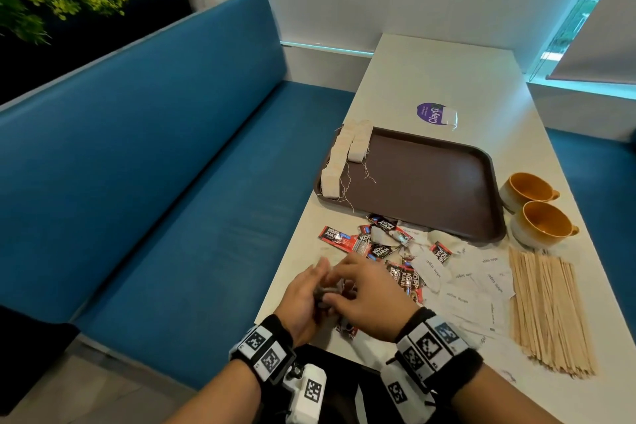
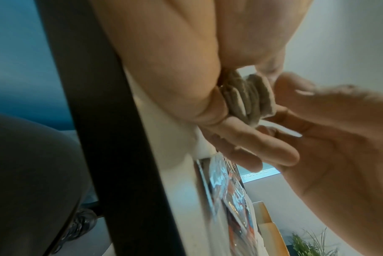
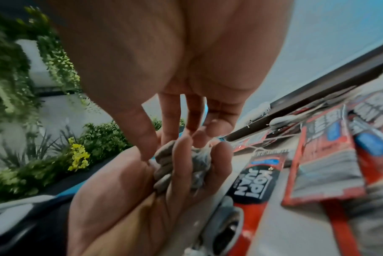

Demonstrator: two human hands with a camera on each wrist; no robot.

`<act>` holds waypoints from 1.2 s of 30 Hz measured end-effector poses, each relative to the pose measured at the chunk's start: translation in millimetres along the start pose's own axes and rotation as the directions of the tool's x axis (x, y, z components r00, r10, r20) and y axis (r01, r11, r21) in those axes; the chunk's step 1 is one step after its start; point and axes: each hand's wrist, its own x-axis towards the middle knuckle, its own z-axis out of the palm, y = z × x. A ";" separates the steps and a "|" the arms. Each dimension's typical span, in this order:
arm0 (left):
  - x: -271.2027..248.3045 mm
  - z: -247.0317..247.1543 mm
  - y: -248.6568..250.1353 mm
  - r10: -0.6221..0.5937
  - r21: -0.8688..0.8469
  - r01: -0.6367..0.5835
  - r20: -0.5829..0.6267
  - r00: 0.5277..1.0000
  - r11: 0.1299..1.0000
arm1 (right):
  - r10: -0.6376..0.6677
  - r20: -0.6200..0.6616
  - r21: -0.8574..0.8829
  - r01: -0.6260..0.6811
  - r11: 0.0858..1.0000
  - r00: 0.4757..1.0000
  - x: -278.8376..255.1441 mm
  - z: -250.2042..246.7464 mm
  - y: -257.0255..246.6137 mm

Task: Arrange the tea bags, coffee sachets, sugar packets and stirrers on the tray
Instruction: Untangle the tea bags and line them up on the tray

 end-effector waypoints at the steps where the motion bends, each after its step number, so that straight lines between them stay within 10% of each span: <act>1: 0.4 -0.2 -0.4 0.008 0.000 -0.008 -0.006 1.000 1.000 | 0.013 -0.009 0.029 -0.012 0.999 1.000 -0.1 -3.2 0.8; 6: 1.4 -0.7 0.1 0.013 0.014 -0.013 0.029 0.999 1.000 | 0.233 -0.184 0.108 -0.216 0.970 0.955 5.9 -33.4 22.0; 10: 3.1 -1.0 -0.1 0.017 -0.006 -0.017 0.016 1.000 1.000 | 0.312 -0.006 -0.091 -0.312 0.946 0.950 -0.1 -38.1 36.8; 36: 4.4 -5.0 -3.5 0.036 0.015 -0.036 0.015 0.999 0.999 | 0.276 -0.100 -0.432 -0.292 0.854 0.956 11.9 -23.8 55.2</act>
